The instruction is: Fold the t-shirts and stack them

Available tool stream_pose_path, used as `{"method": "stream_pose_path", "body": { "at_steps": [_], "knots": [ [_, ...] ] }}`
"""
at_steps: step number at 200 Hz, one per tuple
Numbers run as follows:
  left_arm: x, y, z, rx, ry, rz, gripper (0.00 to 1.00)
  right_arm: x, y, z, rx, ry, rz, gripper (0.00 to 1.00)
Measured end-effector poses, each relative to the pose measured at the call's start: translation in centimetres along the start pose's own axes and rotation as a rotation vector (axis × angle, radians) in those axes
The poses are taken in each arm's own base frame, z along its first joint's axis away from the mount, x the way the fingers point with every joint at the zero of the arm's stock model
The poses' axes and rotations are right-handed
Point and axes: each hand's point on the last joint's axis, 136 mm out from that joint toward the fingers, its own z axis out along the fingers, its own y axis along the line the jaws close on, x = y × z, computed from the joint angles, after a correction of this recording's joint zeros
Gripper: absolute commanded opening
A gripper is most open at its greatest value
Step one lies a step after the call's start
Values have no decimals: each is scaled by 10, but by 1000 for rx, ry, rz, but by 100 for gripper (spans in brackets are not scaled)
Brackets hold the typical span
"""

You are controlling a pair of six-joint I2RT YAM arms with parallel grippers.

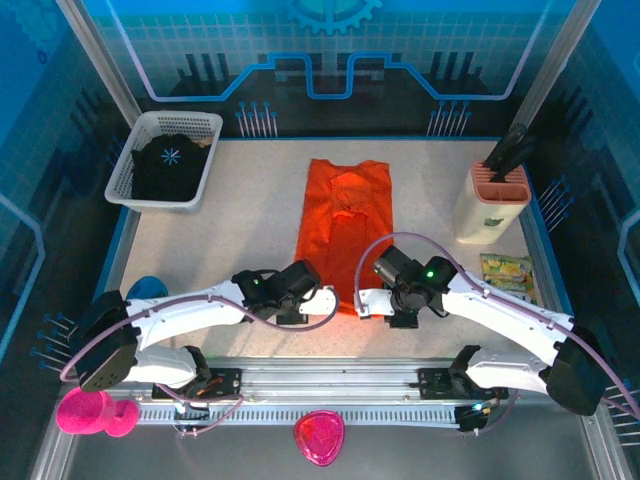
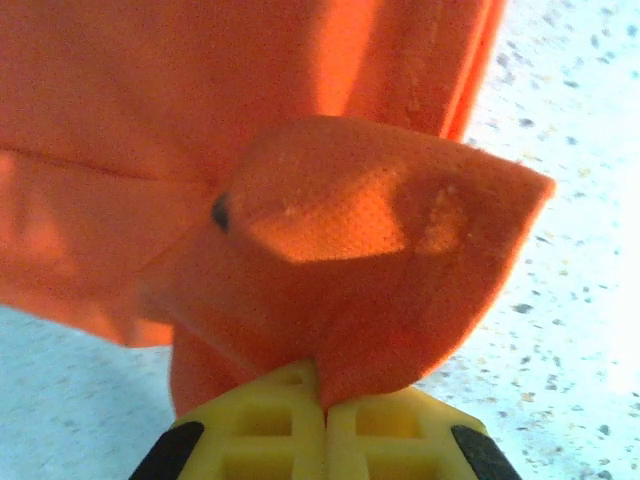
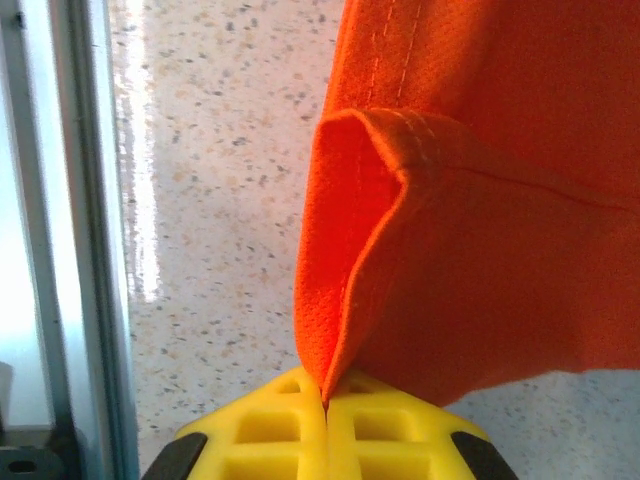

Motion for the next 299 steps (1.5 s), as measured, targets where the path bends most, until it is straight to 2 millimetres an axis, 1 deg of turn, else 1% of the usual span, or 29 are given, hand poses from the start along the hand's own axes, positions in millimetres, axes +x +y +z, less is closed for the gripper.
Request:
{"method": "stream_pose_path", "body": {
  "at_steps": [25,41,60,86,107,144,186,213,252,260,269,278,289,299],
  "knots": [
    [-15,34,-15,-82,-33,-68,0,1,-19,-5,74,28,17,0],
    [-18,56,-21,-140,-46,-100,0,-3,-42,-12,144,34,40,0],
    [-16,77,-25,-194,-51,-135,0,-7,-72,-21,227,30,80,0],
    [-14,108,-22,-246,-47,-176,0,-5,-107,-28,311,34,134,0],
    [-13,130,-11,-271,-37,-193,0,1,-132,-26,354,47,167,0],
    [-8,160,14,-279,-9,-205,0,12,-171,-9,398,77,212,0],
    [-2,197,41,-291,26,-221,0,16,-210,5,453,81,243,0],
    [6,208,60,-291,47,-237,0,18,-227,21,468,87,260,0],
    [15,210,92,-279,64,-248,0,26,-241,50,475,114,295,0],
    [16,210,97,-280,64,-248,4,28,-243,54,478,120,306,0],
    [16,211,103,-282,64,-244,10,31,-246,58,480,129,319,0],
    [17,211,109,-283,65,-235,20,33,-248,63,484,134,336,3],
    [18,214,114,-292,67,-233,25,36,-253,66,494,140,355,11],
    [18,217,117,-303,66,-237,40,38,-258,70,508,141,379,19]
  ]
}}
